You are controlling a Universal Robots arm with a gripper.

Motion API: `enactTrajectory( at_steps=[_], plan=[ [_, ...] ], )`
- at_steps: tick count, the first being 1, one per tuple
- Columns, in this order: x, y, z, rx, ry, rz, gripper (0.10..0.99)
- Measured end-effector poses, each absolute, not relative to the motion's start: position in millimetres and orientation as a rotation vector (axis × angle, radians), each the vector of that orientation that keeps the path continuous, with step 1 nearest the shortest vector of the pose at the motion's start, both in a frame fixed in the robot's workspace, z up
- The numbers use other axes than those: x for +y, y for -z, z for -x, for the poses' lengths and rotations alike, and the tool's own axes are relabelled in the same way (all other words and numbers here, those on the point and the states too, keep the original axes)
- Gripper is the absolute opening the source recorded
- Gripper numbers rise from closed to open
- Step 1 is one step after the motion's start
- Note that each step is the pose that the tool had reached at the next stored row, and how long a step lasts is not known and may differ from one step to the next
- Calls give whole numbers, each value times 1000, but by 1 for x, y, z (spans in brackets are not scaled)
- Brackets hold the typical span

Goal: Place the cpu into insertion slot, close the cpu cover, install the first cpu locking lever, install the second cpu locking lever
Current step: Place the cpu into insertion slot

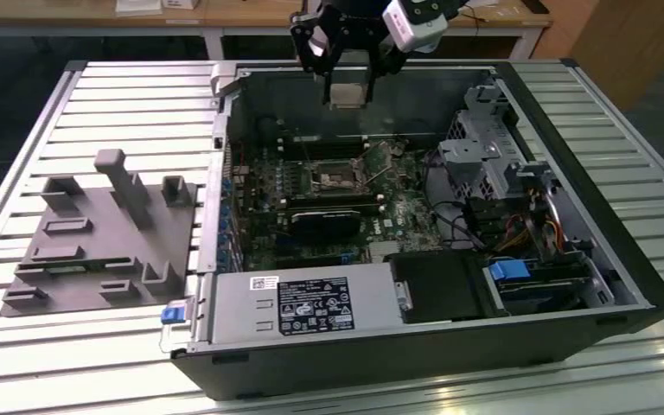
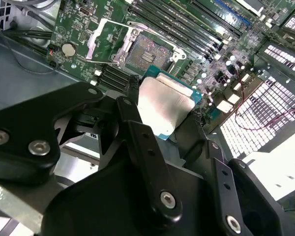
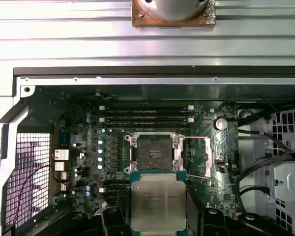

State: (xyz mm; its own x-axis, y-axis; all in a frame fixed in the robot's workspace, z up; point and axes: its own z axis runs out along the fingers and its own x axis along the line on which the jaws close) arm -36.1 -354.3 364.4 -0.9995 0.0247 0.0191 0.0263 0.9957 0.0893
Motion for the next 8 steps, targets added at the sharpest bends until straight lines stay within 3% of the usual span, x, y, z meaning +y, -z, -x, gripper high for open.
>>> enactTrajectory(
  at_steps=[8],
  plan=[
    [-354, -355, 37, -3129, 136, 39, 541]
  ],
)
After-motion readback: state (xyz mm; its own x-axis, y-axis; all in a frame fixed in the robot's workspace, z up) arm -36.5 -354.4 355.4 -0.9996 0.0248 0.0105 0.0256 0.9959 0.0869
